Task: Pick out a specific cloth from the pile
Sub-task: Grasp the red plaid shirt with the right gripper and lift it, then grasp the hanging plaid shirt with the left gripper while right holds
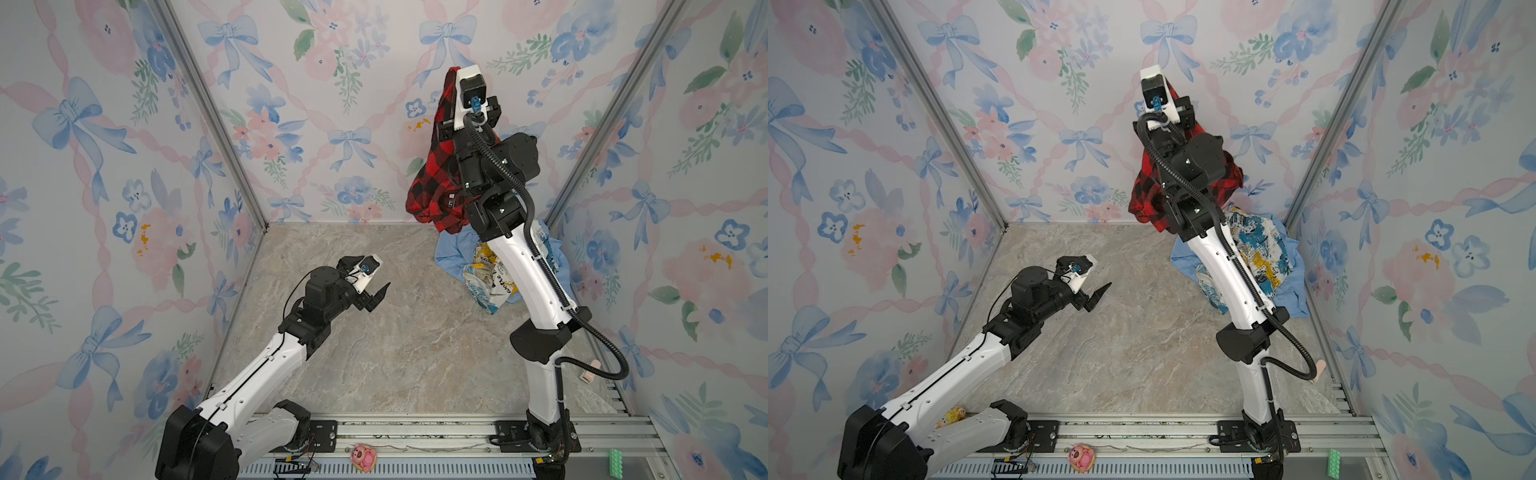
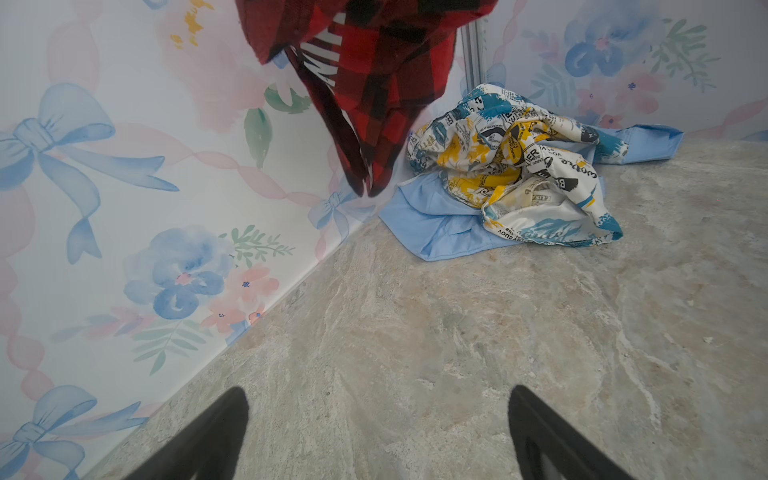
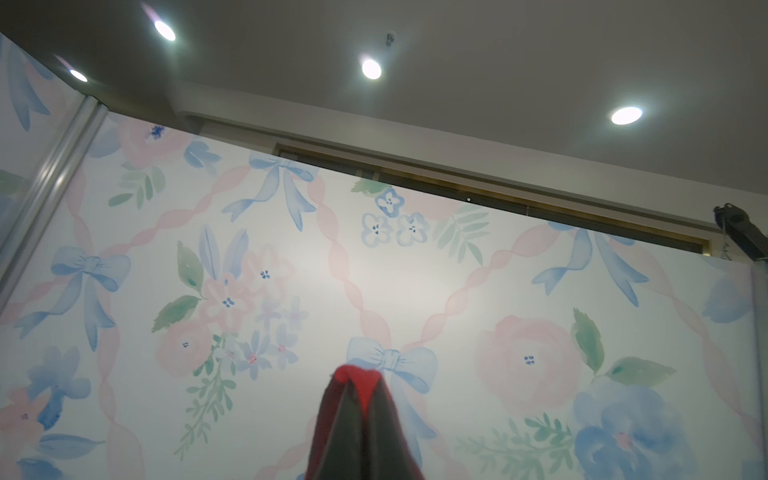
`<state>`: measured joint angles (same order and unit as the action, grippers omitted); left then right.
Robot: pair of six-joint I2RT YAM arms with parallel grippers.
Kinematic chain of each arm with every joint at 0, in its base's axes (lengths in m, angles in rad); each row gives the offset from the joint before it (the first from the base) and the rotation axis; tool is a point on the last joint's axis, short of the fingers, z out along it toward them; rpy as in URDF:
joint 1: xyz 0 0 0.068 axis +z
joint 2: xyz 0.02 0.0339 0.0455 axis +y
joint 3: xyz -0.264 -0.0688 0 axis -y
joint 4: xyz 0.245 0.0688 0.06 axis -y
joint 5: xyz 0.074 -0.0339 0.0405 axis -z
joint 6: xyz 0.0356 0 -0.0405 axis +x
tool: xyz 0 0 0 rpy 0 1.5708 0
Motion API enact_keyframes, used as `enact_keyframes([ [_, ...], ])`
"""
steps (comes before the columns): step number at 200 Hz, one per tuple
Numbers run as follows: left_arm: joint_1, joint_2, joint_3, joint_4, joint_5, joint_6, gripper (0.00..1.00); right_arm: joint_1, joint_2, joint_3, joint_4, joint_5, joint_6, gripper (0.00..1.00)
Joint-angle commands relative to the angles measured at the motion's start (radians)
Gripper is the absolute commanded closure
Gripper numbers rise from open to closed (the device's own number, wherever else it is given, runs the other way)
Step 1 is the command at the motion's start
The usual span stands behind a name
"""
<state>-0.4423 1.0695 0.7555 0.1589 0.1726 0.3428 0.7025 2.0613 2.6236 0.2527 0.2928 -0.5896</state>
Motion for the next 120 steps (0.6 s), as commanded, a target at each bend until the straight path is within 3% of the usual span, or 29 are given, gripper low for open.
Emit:
enact_keyframes([
  [1,0.02,-0.04,0.015,0.005,0.003,-0.016,0.02,0.086,-0.051,-0.189,0.113,0.041,-0.06,1.0],
  [19,0.031,-0.07,0.009,0.004,-0.012,-0.012,0.02,0.153,-0.122,-0.476,0.245,0.109,-0.079,1.0],
  [40,0.022,-0.128,0.033,-0.096,-0.117,-0.012,0.02,0.188,-0.163,-0.725,0.323,0.174,0.053,1.0],
  [64,-0.022,-0.21,0.118,-0.364,-0.271,-0.158,0.02,0.207,-0.158,-0.921,0.374,0.246,0.185,1.0],
  [98,-0.022,-0.338,0.019,-0.443,-0.339,-0.304,0.02,0.233,-0.13,-1.103,0.451,0.326,0.279,1.0],
  [104,-0.022,-0.334,0.016,-0.471,-0.346,-0.321,0.02,0.235,-0.134,-1.128,0.453,0.338,0.301,0.9],
  [114,-0.022,-0.312,0.019,-0.513,-0.373,-0.354,0.02,0.235,-0.15,-1.173,0.453,0.341,0.327,0.52],
  [120,-0.022,-0.296,0.019,-0.53,-0.382,-0.372,0.02,0.235,-0.167,-1.203,0.453,0.347,0.339,0.44],
])
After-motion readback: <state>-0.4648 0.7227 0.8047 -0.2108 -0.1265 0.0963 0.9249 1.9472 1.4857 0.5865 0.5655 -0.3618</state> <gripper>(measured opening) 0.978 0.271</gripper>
